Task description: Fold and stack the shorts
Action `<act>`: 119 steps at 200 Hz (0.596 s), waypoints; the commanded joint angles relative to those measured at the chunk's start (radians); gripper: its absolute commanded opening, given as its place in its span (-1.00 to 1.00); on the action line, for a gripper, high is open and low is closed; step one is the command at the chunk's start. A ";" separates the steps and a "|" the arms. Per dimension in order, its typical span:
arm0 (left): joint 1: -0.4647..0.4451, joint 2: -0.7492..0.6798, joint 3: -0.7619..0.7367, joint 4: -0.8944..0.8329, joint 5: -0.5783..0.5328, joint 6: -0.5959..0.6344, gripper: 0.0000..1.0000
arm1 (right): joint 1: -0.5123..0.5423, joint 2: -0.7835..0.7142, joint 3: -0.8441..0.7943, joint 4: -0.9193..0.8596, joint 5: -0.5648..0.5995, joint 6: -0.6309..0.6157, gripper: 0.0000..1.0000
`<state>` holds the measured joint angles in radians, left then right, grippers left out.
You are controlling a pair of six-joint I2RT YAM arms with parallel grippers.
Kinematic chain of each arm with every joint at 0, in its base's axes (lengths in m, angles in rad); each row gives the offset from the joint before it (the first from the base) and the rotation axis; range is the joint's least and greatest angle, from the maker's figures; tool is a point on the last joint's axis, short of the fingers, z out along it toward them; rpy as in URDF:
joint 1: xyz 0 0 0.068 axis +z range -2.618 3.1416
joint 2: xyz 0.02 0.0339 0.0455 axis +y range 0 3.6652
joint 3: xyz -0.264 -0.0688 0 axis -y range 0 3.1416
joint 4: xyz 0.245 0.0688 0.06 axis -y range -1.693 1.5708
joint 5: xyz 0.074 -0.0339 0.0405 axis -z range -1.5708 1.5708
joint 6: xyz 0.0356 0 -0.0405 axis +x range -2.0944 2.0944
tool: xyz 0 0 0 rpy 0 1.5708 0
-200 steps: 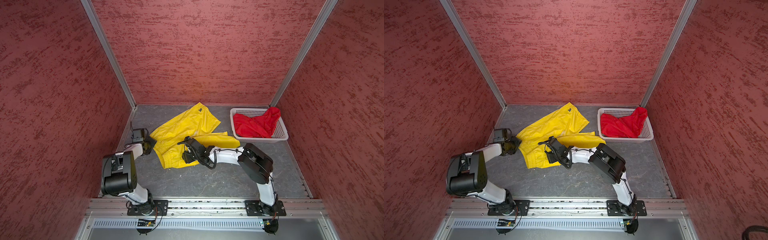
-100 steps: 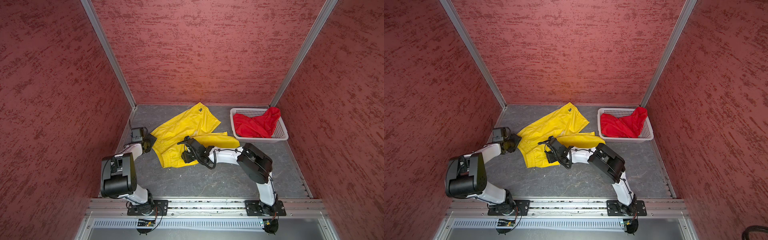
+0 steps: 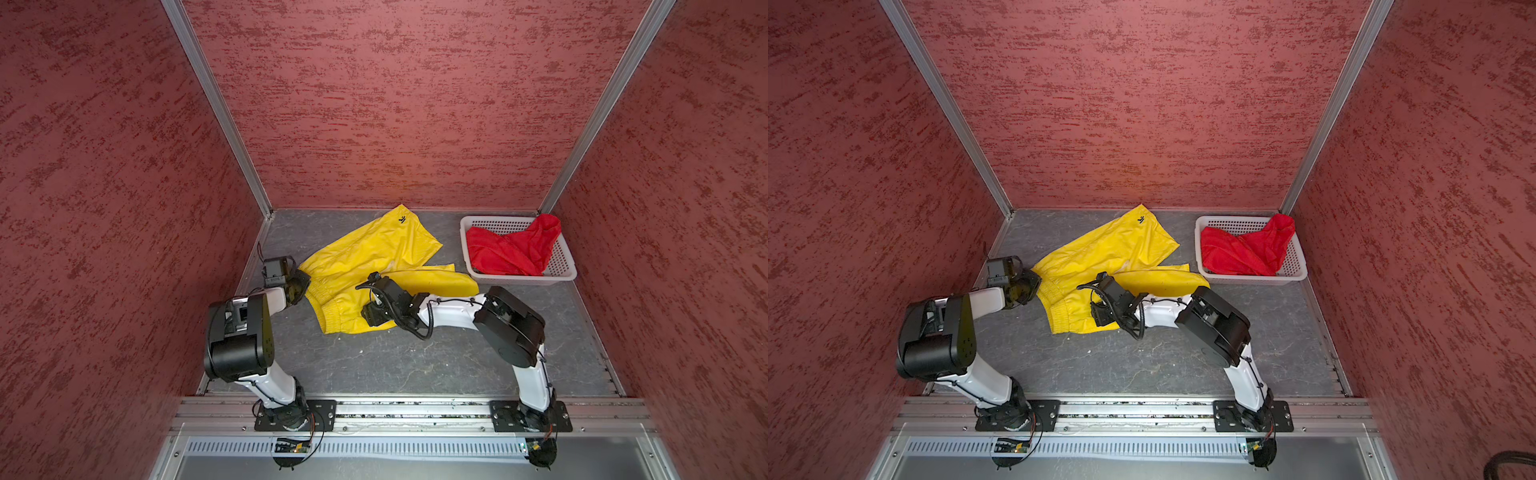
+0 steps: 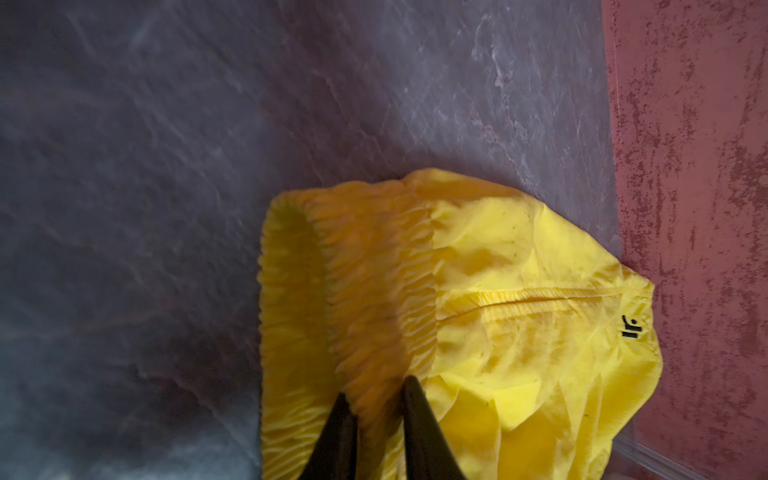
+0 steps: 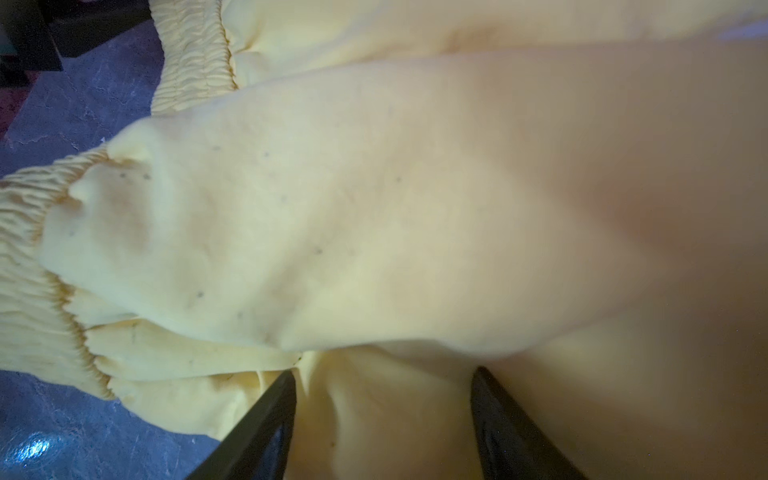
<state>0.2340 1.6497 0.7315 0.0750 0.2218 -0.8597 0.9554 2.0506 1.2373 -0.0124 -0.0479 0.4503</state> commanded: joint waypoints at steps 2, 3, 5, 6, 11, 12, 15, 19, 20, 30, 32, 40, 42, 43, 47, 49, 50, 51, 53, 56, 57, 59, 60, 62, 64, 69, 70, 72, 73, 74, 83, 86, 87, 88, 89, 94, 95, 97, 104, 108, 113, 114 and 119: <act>0.040 0.062 0.050 0.065 -0.026 -0.011 -0.95 | -0.003 0.062 -0.070 -0.132 -0.041 0.048 0.39; 0.042 0.066 0.054 0.066 -0.026 -0.011 -0.96 | -0.003 0.062 -0.071 -0.132 -0.041 0.049 0.40; 0.044 0.072 0.057 0.069 -0.025 -0.013 -0.99 | -0.003 0.062 -0.071 -0.131 -0.042 0.050 0.40; 0.045 0.074 0.059 0.070 -0.024 -0.013 -1.00 | -0.003 0.062 -0.072 -0.131 -0.042 0.051 0.40; 0.052 0.087 0.071 0.078 -0.020 -0.017 -1.00 | -0.003 0.061 -0.075 -0.134 -0.043 0.054 0.40; 0.054 0.090 0.073 0.079 -0.020 -0.017 -1.00 | -0.003 0.061 -0.076 -0.135 -0.043 0.055 0.40; 0.057 0.095 0.080 0.082 -0.015 -0.018 -1.00 | -0.004 0.062 -0.079 -0.138 -0.042 0.058 0.40; 0.061 0.108 0.090 0.093 -0.008 -0.017 -1.00 | -0.003 0.062 -0.080 -0.144 -0.037 0.061 0.39; 0.061 0.109 0.092 0.095 -0.007 -0.017 -1.00 | -0.002 0.061 -0.080 -0.145 -0.036 0.062 0.39; 0.069 0.133 0.119 0.106 0.010 -0.020 -1.00 | -0.003 0.061 -0.082 -0.165 -0.023 0.068 0.37; 0.069 0.138 0.126 0.109 0.014 -0.020 -1.00 | -0.003 0.061 -0.082 -0.169 -0.022 0.069 0.37; 0.072 0.160 0.156 0.113 0.027 -0.022 -1.00 | -0.003 0.060 -0.083 -0.186 -0.014 0.075 0.34; 0.072 0.166 0.164 0.113 0.032 -0.022 -1.00 | -0.002 0.060 -0.084 -0.192 -0.012 0.076 0.33; 0.072 0.167 0.169 0.113 0.035 -0.022 -1.00 | -0.002 0.060 -0.084 -0.194 -0.010 0.076 0.33; 0.073 0.182 0.182 0.116 0.042 -0.023 -1.00 | -0.001 0.058 -0.085 -0.205 -0.004 0.080 0.31; 0.075 0.188 0.189 0.116 0.046 -0.026 -1.00 | -0.001 0.057 -0.086 -0.213 -0.001 0.081 0.31; 0.075 0.191 0.193 0.117 0.048 -0.027 -1.00 | -0.001 0.056 -0.086 -0.217 0.001 0.081 0.30; 0.075 0.195 0.197 0.119 0.049 -0.028 -1.00 | -0.001 0.056 -0.087 -0.220 0.003 0.082 0.29; 0.075 0.200 0.202 0.120 0.051 -0.031 -1.00 | -0.001 0.054 -0.088 -0.226 0.004 0.083 0.28; 0.076 0.209 0.212 0.121 0.057 -0.036 -1.00 | -0.001 0.052 -0.089 -0.236 0.008 0.085 0.25; 0.076 0.212 0.215 0.121 0.059 -0.037 -1.00 | -0.001 0.052 -0.090 -0.239 0.010 0.086 0.24; 0.076 0.219 0.220 0.124 0.061 -0.043 -1.00 | 0.000 0.050 -0.093 -0.246 0.012 0.087 0.23; 0.077 0.222 0.224 0.126 0.062 -0.044 -1.00 | 0.000 0.048 -0.095 -0.249 0.012 0.087 0.22; 0.078 0.227 0.229 0.128 0.065 -0.048 -1.00 | 0.000 0.046 -0.099 -0.255 0.014 0.088 0.21; 0.079 0.235 0.235 0.131 0.070 -0.052 -1.00 | 0.001 0.042 -0.101 -0.261 0.017 0.089 0.20; 0.078 0.251 0.248 0.142 0.077 -0.060 -1.00 | 0.003 0.030 -0.116 -0.276 0.025 0.094 0.16; 0.079 0.254 0.249 0.144 0.080 -0.061 -1.00 | 0.004 0.028 -0.120 -0.277 0.026 0.095 0.16; 0.079 0.261 0.256 0.149 0.083 -0.065 -1.00 | 0.005 0.023 -0.125 -0.282 0.027 0.096 0.14; 0.079 0.264 0.260 0.151 0.085 -0.067 -1.00 | 0.006 0.021 -0.129 -0.285 0.028 0.097 0.14; 0.079 0.265 0.263 0.152 0.086 -0.068 -1.00 | 0.006 0.019 -0.132 -0.286 0.029 0.096 0.13; 0.081 0.293 0.291 0.160 0.101 -0.083 -1.00 | 0.014 -0.006 -0.163 -0.298 0.034 0.099 0.06; 0.081 0.303 0.302 0.161 0.105 -0.087 -1.00 | 0.018 -0.013 -0.174 -0.304 0.035 0.099 0.04; 0.081 0.305 0.305 0.162 0.107 -0.088 -1.00 | 0.019 -0.015 -0.177 -0.304 0.036 0.099 0.03; 0.081 0.309 0.309 0.162 0.108 -0.090 -1.00 | 0.020 -0.018 -0.180 -0.306 0.037 0.099 0.03; 0.080 0.311 0.312 0.163 0.108 -0.091 -1.00 | 0.022 -0.020 -0.183 -0.307 0.038 0.098 0.02; 0.082 0.323 0.329 0.160 0.113 -0.097 -1.00 | 0.030 -0.031 -0.199 -0.317 0.039 0.093 -0.02; 0.082 0.327 0.332 0.161 0.114 -0.097 -1.00 | 0.031 -0.032 -0.202 -0.319 0.039 0.092 -0.02; 0.081 0.334 0.337 0.160 0.115 -0.099 -1.00 | 0.035 -0.037 -0.207 -0.322 0.040 0.089 -0.03; 0.080 0.350 0.358 0.161 0.121 -0.107 -1.00 | 0.051 -0.050 -0.229 -0.327 0.040 0.072 -0.06; 0.081 0.358 0.368 0.163 0.124 -0.112 -1.00 | 0.062 -0.058 -0.242 -0.329 0.043 0.062 -0.06; 0.080 0.368 0.380 0.164 0.127 -0.116 -1.00 | 0.077 -0.064 -0.255 -0.330 0.045 0.049 -0.09; 0.080 0.370 0.382 0.164 0.127 -0.118 -1.00 | 0.080 -0.066 -0.257 -0.331 0.045 0.048 -0.10; 0.080 0.379 0.392 0.165 0.131 -0.122 -1.00 | 0.094 -0.071 -0.267 -0.333 0.044 0.035 -0.12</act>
<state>0.3035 1.9881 1.0706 0.1955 0.3382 -0.9417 0.9821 1.9400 1.0870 -0.0360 -0.0078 0.4953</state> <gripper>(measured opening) 0.059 0.464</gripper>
